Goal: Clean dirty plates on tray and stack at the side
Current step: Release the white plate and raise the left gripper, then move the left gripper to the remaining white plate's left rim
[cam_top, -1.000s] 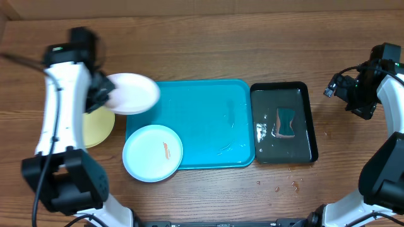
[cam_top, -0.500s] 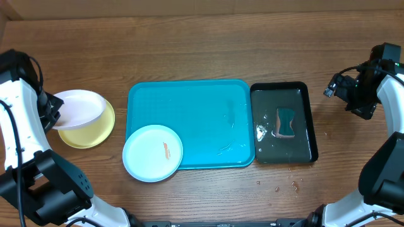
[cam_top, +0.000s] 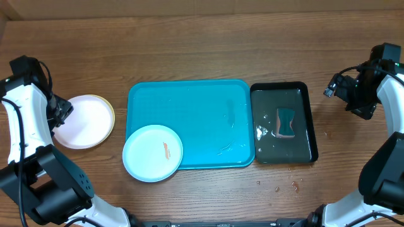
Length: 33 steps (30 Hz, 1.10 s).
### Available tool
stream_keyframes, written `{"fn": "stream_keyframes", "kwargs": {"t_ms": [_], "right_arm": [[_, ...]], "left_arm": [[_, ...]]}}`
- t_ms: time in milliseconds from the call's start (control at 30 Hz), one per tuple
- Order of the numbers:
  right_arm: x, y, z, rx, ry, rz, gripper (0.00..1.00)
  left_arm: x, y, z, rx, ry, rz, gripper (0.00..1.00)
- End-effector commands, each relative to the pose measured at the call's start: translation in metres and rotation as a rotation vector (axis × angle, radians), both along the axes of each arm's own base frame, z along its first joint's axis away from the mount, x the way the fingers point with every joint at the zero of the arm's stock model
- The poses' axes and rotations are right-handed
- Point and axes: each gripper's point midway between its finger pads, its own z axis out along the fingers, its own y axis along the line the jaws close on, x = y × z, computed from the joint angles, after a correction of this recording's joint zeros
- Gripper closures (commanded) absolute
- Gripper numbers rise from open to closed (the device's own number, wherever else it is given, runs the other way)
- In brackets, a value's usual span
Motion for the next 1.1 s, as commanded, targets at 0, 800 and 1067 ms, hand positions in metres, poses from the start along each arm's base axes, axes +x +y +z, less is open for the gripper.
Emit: {"fn": "stream_keyframes", "kwargs": {"t_ms": [0,800,1067], "right_arm": [[0.005,-0.003,0.008,-0.008,-0.028,-0.006,0.00],[0.005,-0.003,0.008,-0.008,-0.028,-0.006,0.00],[0.005,-0.003,0.008,-0.008,-0.028,-0.006,0.00]], "left_arm": [[0.013,-0.021,-0.004,-0.110,-0.054,-0.111,0.28],[-0.050,-0.147,0.020,-0.484,-0.058,-0.447,0.60],[-0.101,-0.189,-0.010,-0.441,-0.073,-0.480,0.58]]}}
